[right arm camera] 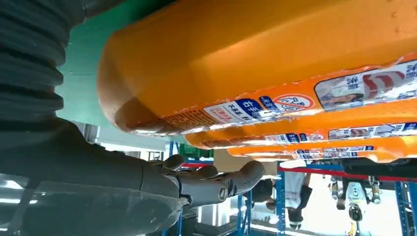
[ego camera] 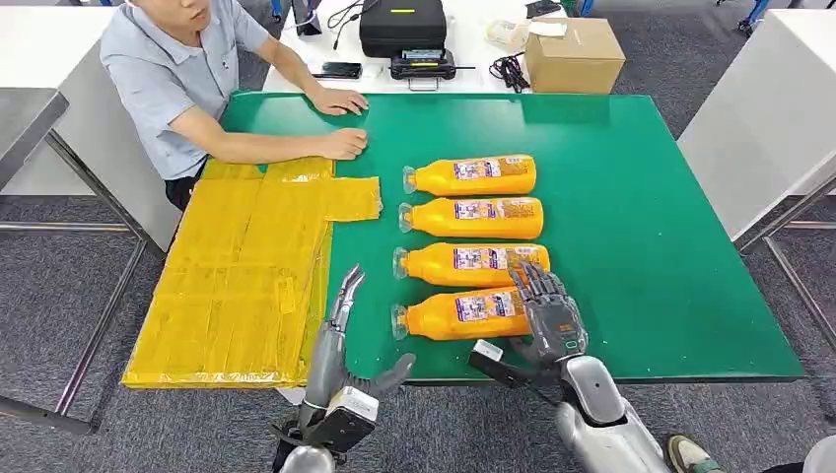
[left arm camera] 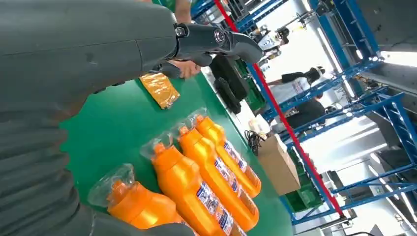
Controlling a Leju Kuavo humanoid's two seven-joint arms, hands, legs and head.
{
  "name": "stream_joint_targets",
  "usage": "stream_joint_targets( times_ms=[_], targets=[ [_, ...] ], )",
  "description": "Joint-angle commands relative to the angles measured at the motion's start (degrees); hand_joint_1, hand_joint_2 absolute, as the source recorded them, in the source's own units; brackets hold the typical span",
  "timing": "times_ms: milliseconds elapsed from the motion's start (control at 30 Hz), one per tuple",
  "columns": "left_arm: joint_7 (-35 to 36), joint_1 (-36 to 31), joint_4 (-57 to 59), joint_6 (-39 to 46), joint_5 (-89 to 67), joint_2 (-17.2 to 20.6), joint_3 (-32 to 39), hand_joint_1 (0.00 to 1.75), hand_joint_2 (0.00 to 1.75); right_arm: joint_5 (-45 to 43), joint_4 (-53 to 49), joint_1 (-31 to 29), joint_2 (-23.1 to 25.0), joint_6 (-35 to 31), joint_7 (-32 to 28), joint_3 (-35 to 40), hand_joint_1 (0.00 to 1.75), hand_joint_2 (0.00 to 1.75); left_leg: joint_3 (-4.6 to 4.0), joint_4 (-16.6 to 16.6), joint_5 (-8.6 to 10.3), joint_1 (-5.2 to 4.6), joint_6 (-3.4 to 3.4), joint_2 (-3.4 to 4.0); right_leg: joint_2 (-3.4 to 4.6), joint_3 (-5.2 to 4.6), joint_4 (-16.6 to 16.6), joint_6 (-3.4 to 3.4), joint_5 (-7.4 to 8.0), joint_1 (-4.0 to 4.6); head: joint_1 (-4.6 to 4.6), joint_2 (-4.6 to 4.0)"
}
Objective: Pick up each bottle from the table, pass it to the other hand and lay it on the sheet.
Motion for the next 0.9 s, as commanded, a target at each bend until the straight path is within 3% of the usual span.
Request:
stream_joint_targets(
  times_ms=[33, 133, 167, 200, 233, 500, 900],
  targets=[
    [-0.7, -2.5, 3.8, 0.2, 1.7, 1.6, -2.0, 0.0, 1.75, -0.1, 2.2, -1.0, -0.2, 1.3, -0.7, 4.7, 0.0, 1.75, 0.26, 0.0, -0.09, 0.07, -0.13, 0.08, 0.04, 0.24, 0.0, -0.16, -0.07, 0.08, 0.0, 0.0],
    [-1.4, -2.8, 4.3, 0.2, 2.2, 1.5, -2.1, 0.0, 1.75, -0.9, -0.3, 0.9, 0.0, 1.7, -0.9, 6.4, 0.0, 1.75, 0.19, -0.1, -0.04, 0.06, -0.09, 0.02, 0.0, 0.17, -0.1, -0.11, -0.03, 0.07, 0.0, 0.0],
    [-1.2, -2.8, 4.2, 0.2, 2.1, 1.4, -2.1, 0.0, 1.75, -2.2, -1.2, 1.6, 0.0, 2.3, -1.4, 6.7, 0.1, 1.75, 0.3, 0.0, -0.09, 0.08, -0.14, 0.03, -0.01, 0.29, -0.1, -0.16, -0.09, 0.09, 0.02, 0.0],
    [-1.2, -2.7, 4.2, 0.2, 2.0, 1.4, -2.1, 0.0, 1.75, -2.6, -1.6, 2.1, -0.2, 2.7, -1.4, 7.1, 1.4, 1.75, 0.25, -0.1, -0.06, 0.07, -0.11, 0.02, -0.02, 0.23, -0.1, -0.12, -0.06, 0.08, 0.0, 0.0],
    [-1.2, -2.6, 4.0, 0.2, 1.8, 1.3, -2.2, 0.0, 1.75, -2.8, -2.3, 2.7, -0.4, 2.7, -1.5, 7.1, 1.75, 1.75, 0.32, 0.0, -0.11, 0.11, -0.14, -0.02, -0.07, 0.32, -0.1, -0.16, -0.12, 0.12, 0.02, 0.0],
    [-0.8, -2.6, 3.6, 0.2, 1.8, 1.5, -1.9, 0.0, 1.75, -9.1, -3.3, 4.3, -0.7, 5.3, -3.6, 5.1, 1.75, 1.75, 0.34, 0.0, -0.11, 0.09, -0.14, -0.06, -0.11, 0.35, -0.1, -0.18, -0.14, 0.1, 0.02, 0.0],
    [-0.6, -1.2, 2.1, 0.2, 0.5, 0.9, -0.3, 0.0, 1.75, -9.5, -1.7, 5.0, -0.7, 4.7, -3.5, 2.9, 1.75, 1.75, 0.26, -0.1, -0.06, 0.06, -0.09, -0.06, -0.09, 0.26, -0.1, -0.12, -0.09, 0.07, 0.02, 0.0]
  ],
)
